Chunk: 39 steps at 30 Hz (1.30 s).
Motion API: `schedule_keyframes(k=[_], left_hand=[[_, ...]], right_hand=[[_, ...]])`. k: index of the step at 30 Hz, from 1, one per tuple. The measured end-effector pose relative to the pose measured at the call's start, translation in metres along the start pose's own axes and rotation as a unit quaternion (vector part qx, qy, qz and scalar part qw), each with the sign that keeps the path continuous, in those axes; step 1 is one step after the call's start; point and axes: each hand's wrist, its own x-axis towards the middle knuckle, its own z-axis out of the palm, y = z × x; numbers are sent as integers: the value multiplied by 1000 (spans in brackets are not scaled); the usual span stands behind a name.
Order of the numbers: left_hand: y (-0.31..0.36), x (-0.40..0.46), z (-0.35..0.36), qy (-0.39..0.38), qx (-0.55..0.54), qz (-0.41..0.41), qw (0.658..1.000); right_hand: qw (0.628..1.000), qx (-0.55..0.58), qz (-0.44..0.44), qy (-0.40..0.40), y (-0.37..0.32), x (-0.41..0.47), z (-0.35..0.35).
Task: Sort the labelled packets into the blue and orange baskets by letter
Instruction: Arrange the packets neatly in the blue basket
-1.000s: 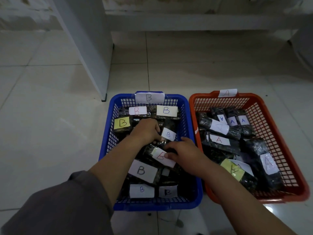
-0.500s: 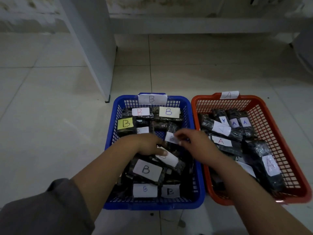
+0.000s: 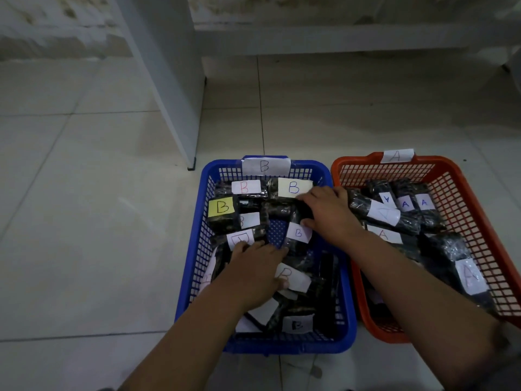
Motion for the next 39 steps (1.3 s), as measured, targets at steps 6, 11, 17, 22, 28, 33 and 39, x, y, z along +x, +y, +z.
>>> schedule_keyframes(k=[6,11,17,22,28,33,39], left_hand=[[5,-13,12,30,-14,0,999],[-20,-18,-6,72,-139,-24,987],[-30,-21,-8,23,-167,-52,984],[-27,-30,-11,43,-196,-54,978],[-37,-51,-10,70,-236,-75,966],[-55,-65,-22,80,-269,-105,954],[-72,-59,-36,15,-237,-133,962]], right_hand=[[999,-42,-18,-22,-2,-1,0],[999,-24,-7,-46,-3,-6,-7],[995,9,-31,-95,-6,-25,-15],[997,-29,-8,-78,-14,-24,-9],[995,-37,43,-78,-22,-11,-9],[997,32,12,-69,-20,-13,-16],[996,-34,-11,-83,-24,-10,-14]])
